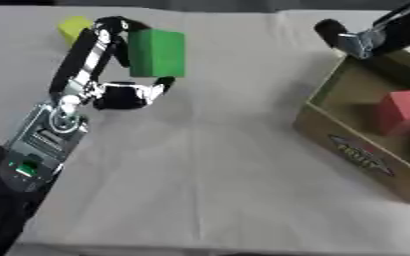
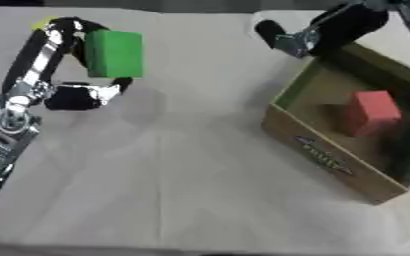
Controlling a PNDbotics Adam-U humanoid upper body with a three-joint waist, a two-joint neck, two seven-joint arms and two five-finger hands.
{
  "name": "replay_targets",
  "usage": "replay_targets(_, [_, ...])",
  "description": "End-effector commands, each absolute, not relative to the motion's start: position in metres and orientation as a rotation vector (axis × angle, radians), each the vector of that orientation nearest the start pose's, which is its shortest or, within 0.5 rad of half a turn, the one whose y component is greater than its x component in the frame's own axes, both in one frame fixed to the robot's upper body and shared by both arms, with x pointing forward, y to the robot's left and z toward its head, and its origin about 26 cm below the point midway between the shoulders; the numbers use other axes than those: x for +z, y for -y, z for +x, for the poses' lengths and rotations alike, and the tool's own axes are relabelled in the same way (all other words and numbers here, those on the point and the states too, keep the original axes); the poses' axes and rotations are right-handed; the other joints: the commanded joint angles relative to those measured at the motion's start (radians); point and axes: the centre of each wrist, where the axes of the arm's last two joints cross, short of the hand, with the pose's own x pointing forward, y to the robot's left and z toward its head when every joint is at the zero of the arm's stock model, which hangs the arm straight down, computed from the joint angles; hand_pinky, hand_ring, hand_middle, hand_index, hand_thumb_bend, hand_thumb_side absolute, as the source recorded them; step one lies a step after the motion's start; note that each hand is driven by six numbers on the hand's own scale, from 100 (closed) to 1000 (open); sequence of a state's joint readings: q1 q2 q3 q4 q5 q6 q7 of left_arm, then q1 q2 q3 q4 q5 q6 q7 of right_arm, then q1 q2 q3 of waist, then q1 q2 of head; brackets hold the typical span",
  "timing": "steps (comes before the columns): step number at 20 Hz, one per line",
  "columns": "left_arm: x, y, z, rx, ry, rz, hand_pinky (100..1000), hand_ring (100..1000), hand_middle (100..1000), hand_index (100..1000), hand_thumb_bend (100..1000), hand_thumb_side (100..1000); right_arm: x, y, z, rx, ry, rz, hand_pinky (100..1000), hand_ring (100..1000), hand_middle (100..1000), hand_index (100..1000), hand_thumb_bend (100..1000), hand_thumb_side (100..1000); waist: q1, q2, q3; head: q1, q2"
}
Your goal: Pick up the objects with one hand, pass them to the other hand, and then place them into the box on the other side of the table.
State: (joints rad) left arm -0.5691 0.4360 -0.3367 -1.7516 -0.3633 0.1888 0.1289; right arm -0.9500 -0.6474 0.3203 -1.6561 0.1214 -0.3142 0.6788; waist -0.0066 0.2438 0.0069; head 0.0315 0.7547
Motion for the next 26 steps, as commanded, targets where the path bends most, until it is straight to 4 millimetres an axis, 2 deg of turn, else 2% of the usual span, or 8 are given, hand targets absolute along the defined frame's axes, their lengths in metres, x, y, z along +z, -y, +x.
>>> replay_targets(1, [0.210, -0.185, 0.345, -0.793, 2.142, 0.577, 473, 418, 367, 574, 100, 153, 0.340, 0.203, 0.375, -2.338, -2.456, 0.310, 959, 834, 815, 878, 100, 286, -0.010, -0.045, 0.002, -0.004, 0.010])
replay_targets(5, [0.207, -0.182, 0.345, -0.789, 2.151, 0.568, 473, 418, 367, 573, 100, 159, 0.335, 0.198, 0.382, -2.353, -2.453, 0.295, 961, 835, 815, 877, 100, 292, -0.013, -0.049, 0.004, -0.002, 0.015])
replay_targets(10, [0.206, -0.178, 0.344, -0.780, 2.176, 0.573, 468, 414, 361, 564, 100, 142, 0.328, 0.191, 0.389, -2.380, -2.458, 0.255, 970, 833, 814, 879, 100, 340, -0.013, -0.051, 0.010, -0.007, 0.015])
replay_targets(20, [0.204, -0.172, 0.343, -0.815, 2.226, 0.583, 465, 413, 358, 557, 100, 133, 0.324, 0.188, 0.400, -2.499, -2.441, 0.132, 992, 821, 804, 879, 100, 516, -0.012, -0.048, 0.021, -0.028, 0.007])
replay_targets(26, [0.204, -0.168, 0.341, -0.841, 2.248, 0.589, 466, 414, 360, 556, 100, 116, 0.322, 0.186, 0.405, -2.548, -2.428, 0.097, 993, 817, 801, 878, 100, 528, -0.014, -0.045, 0.028, -0.040, -0.005])
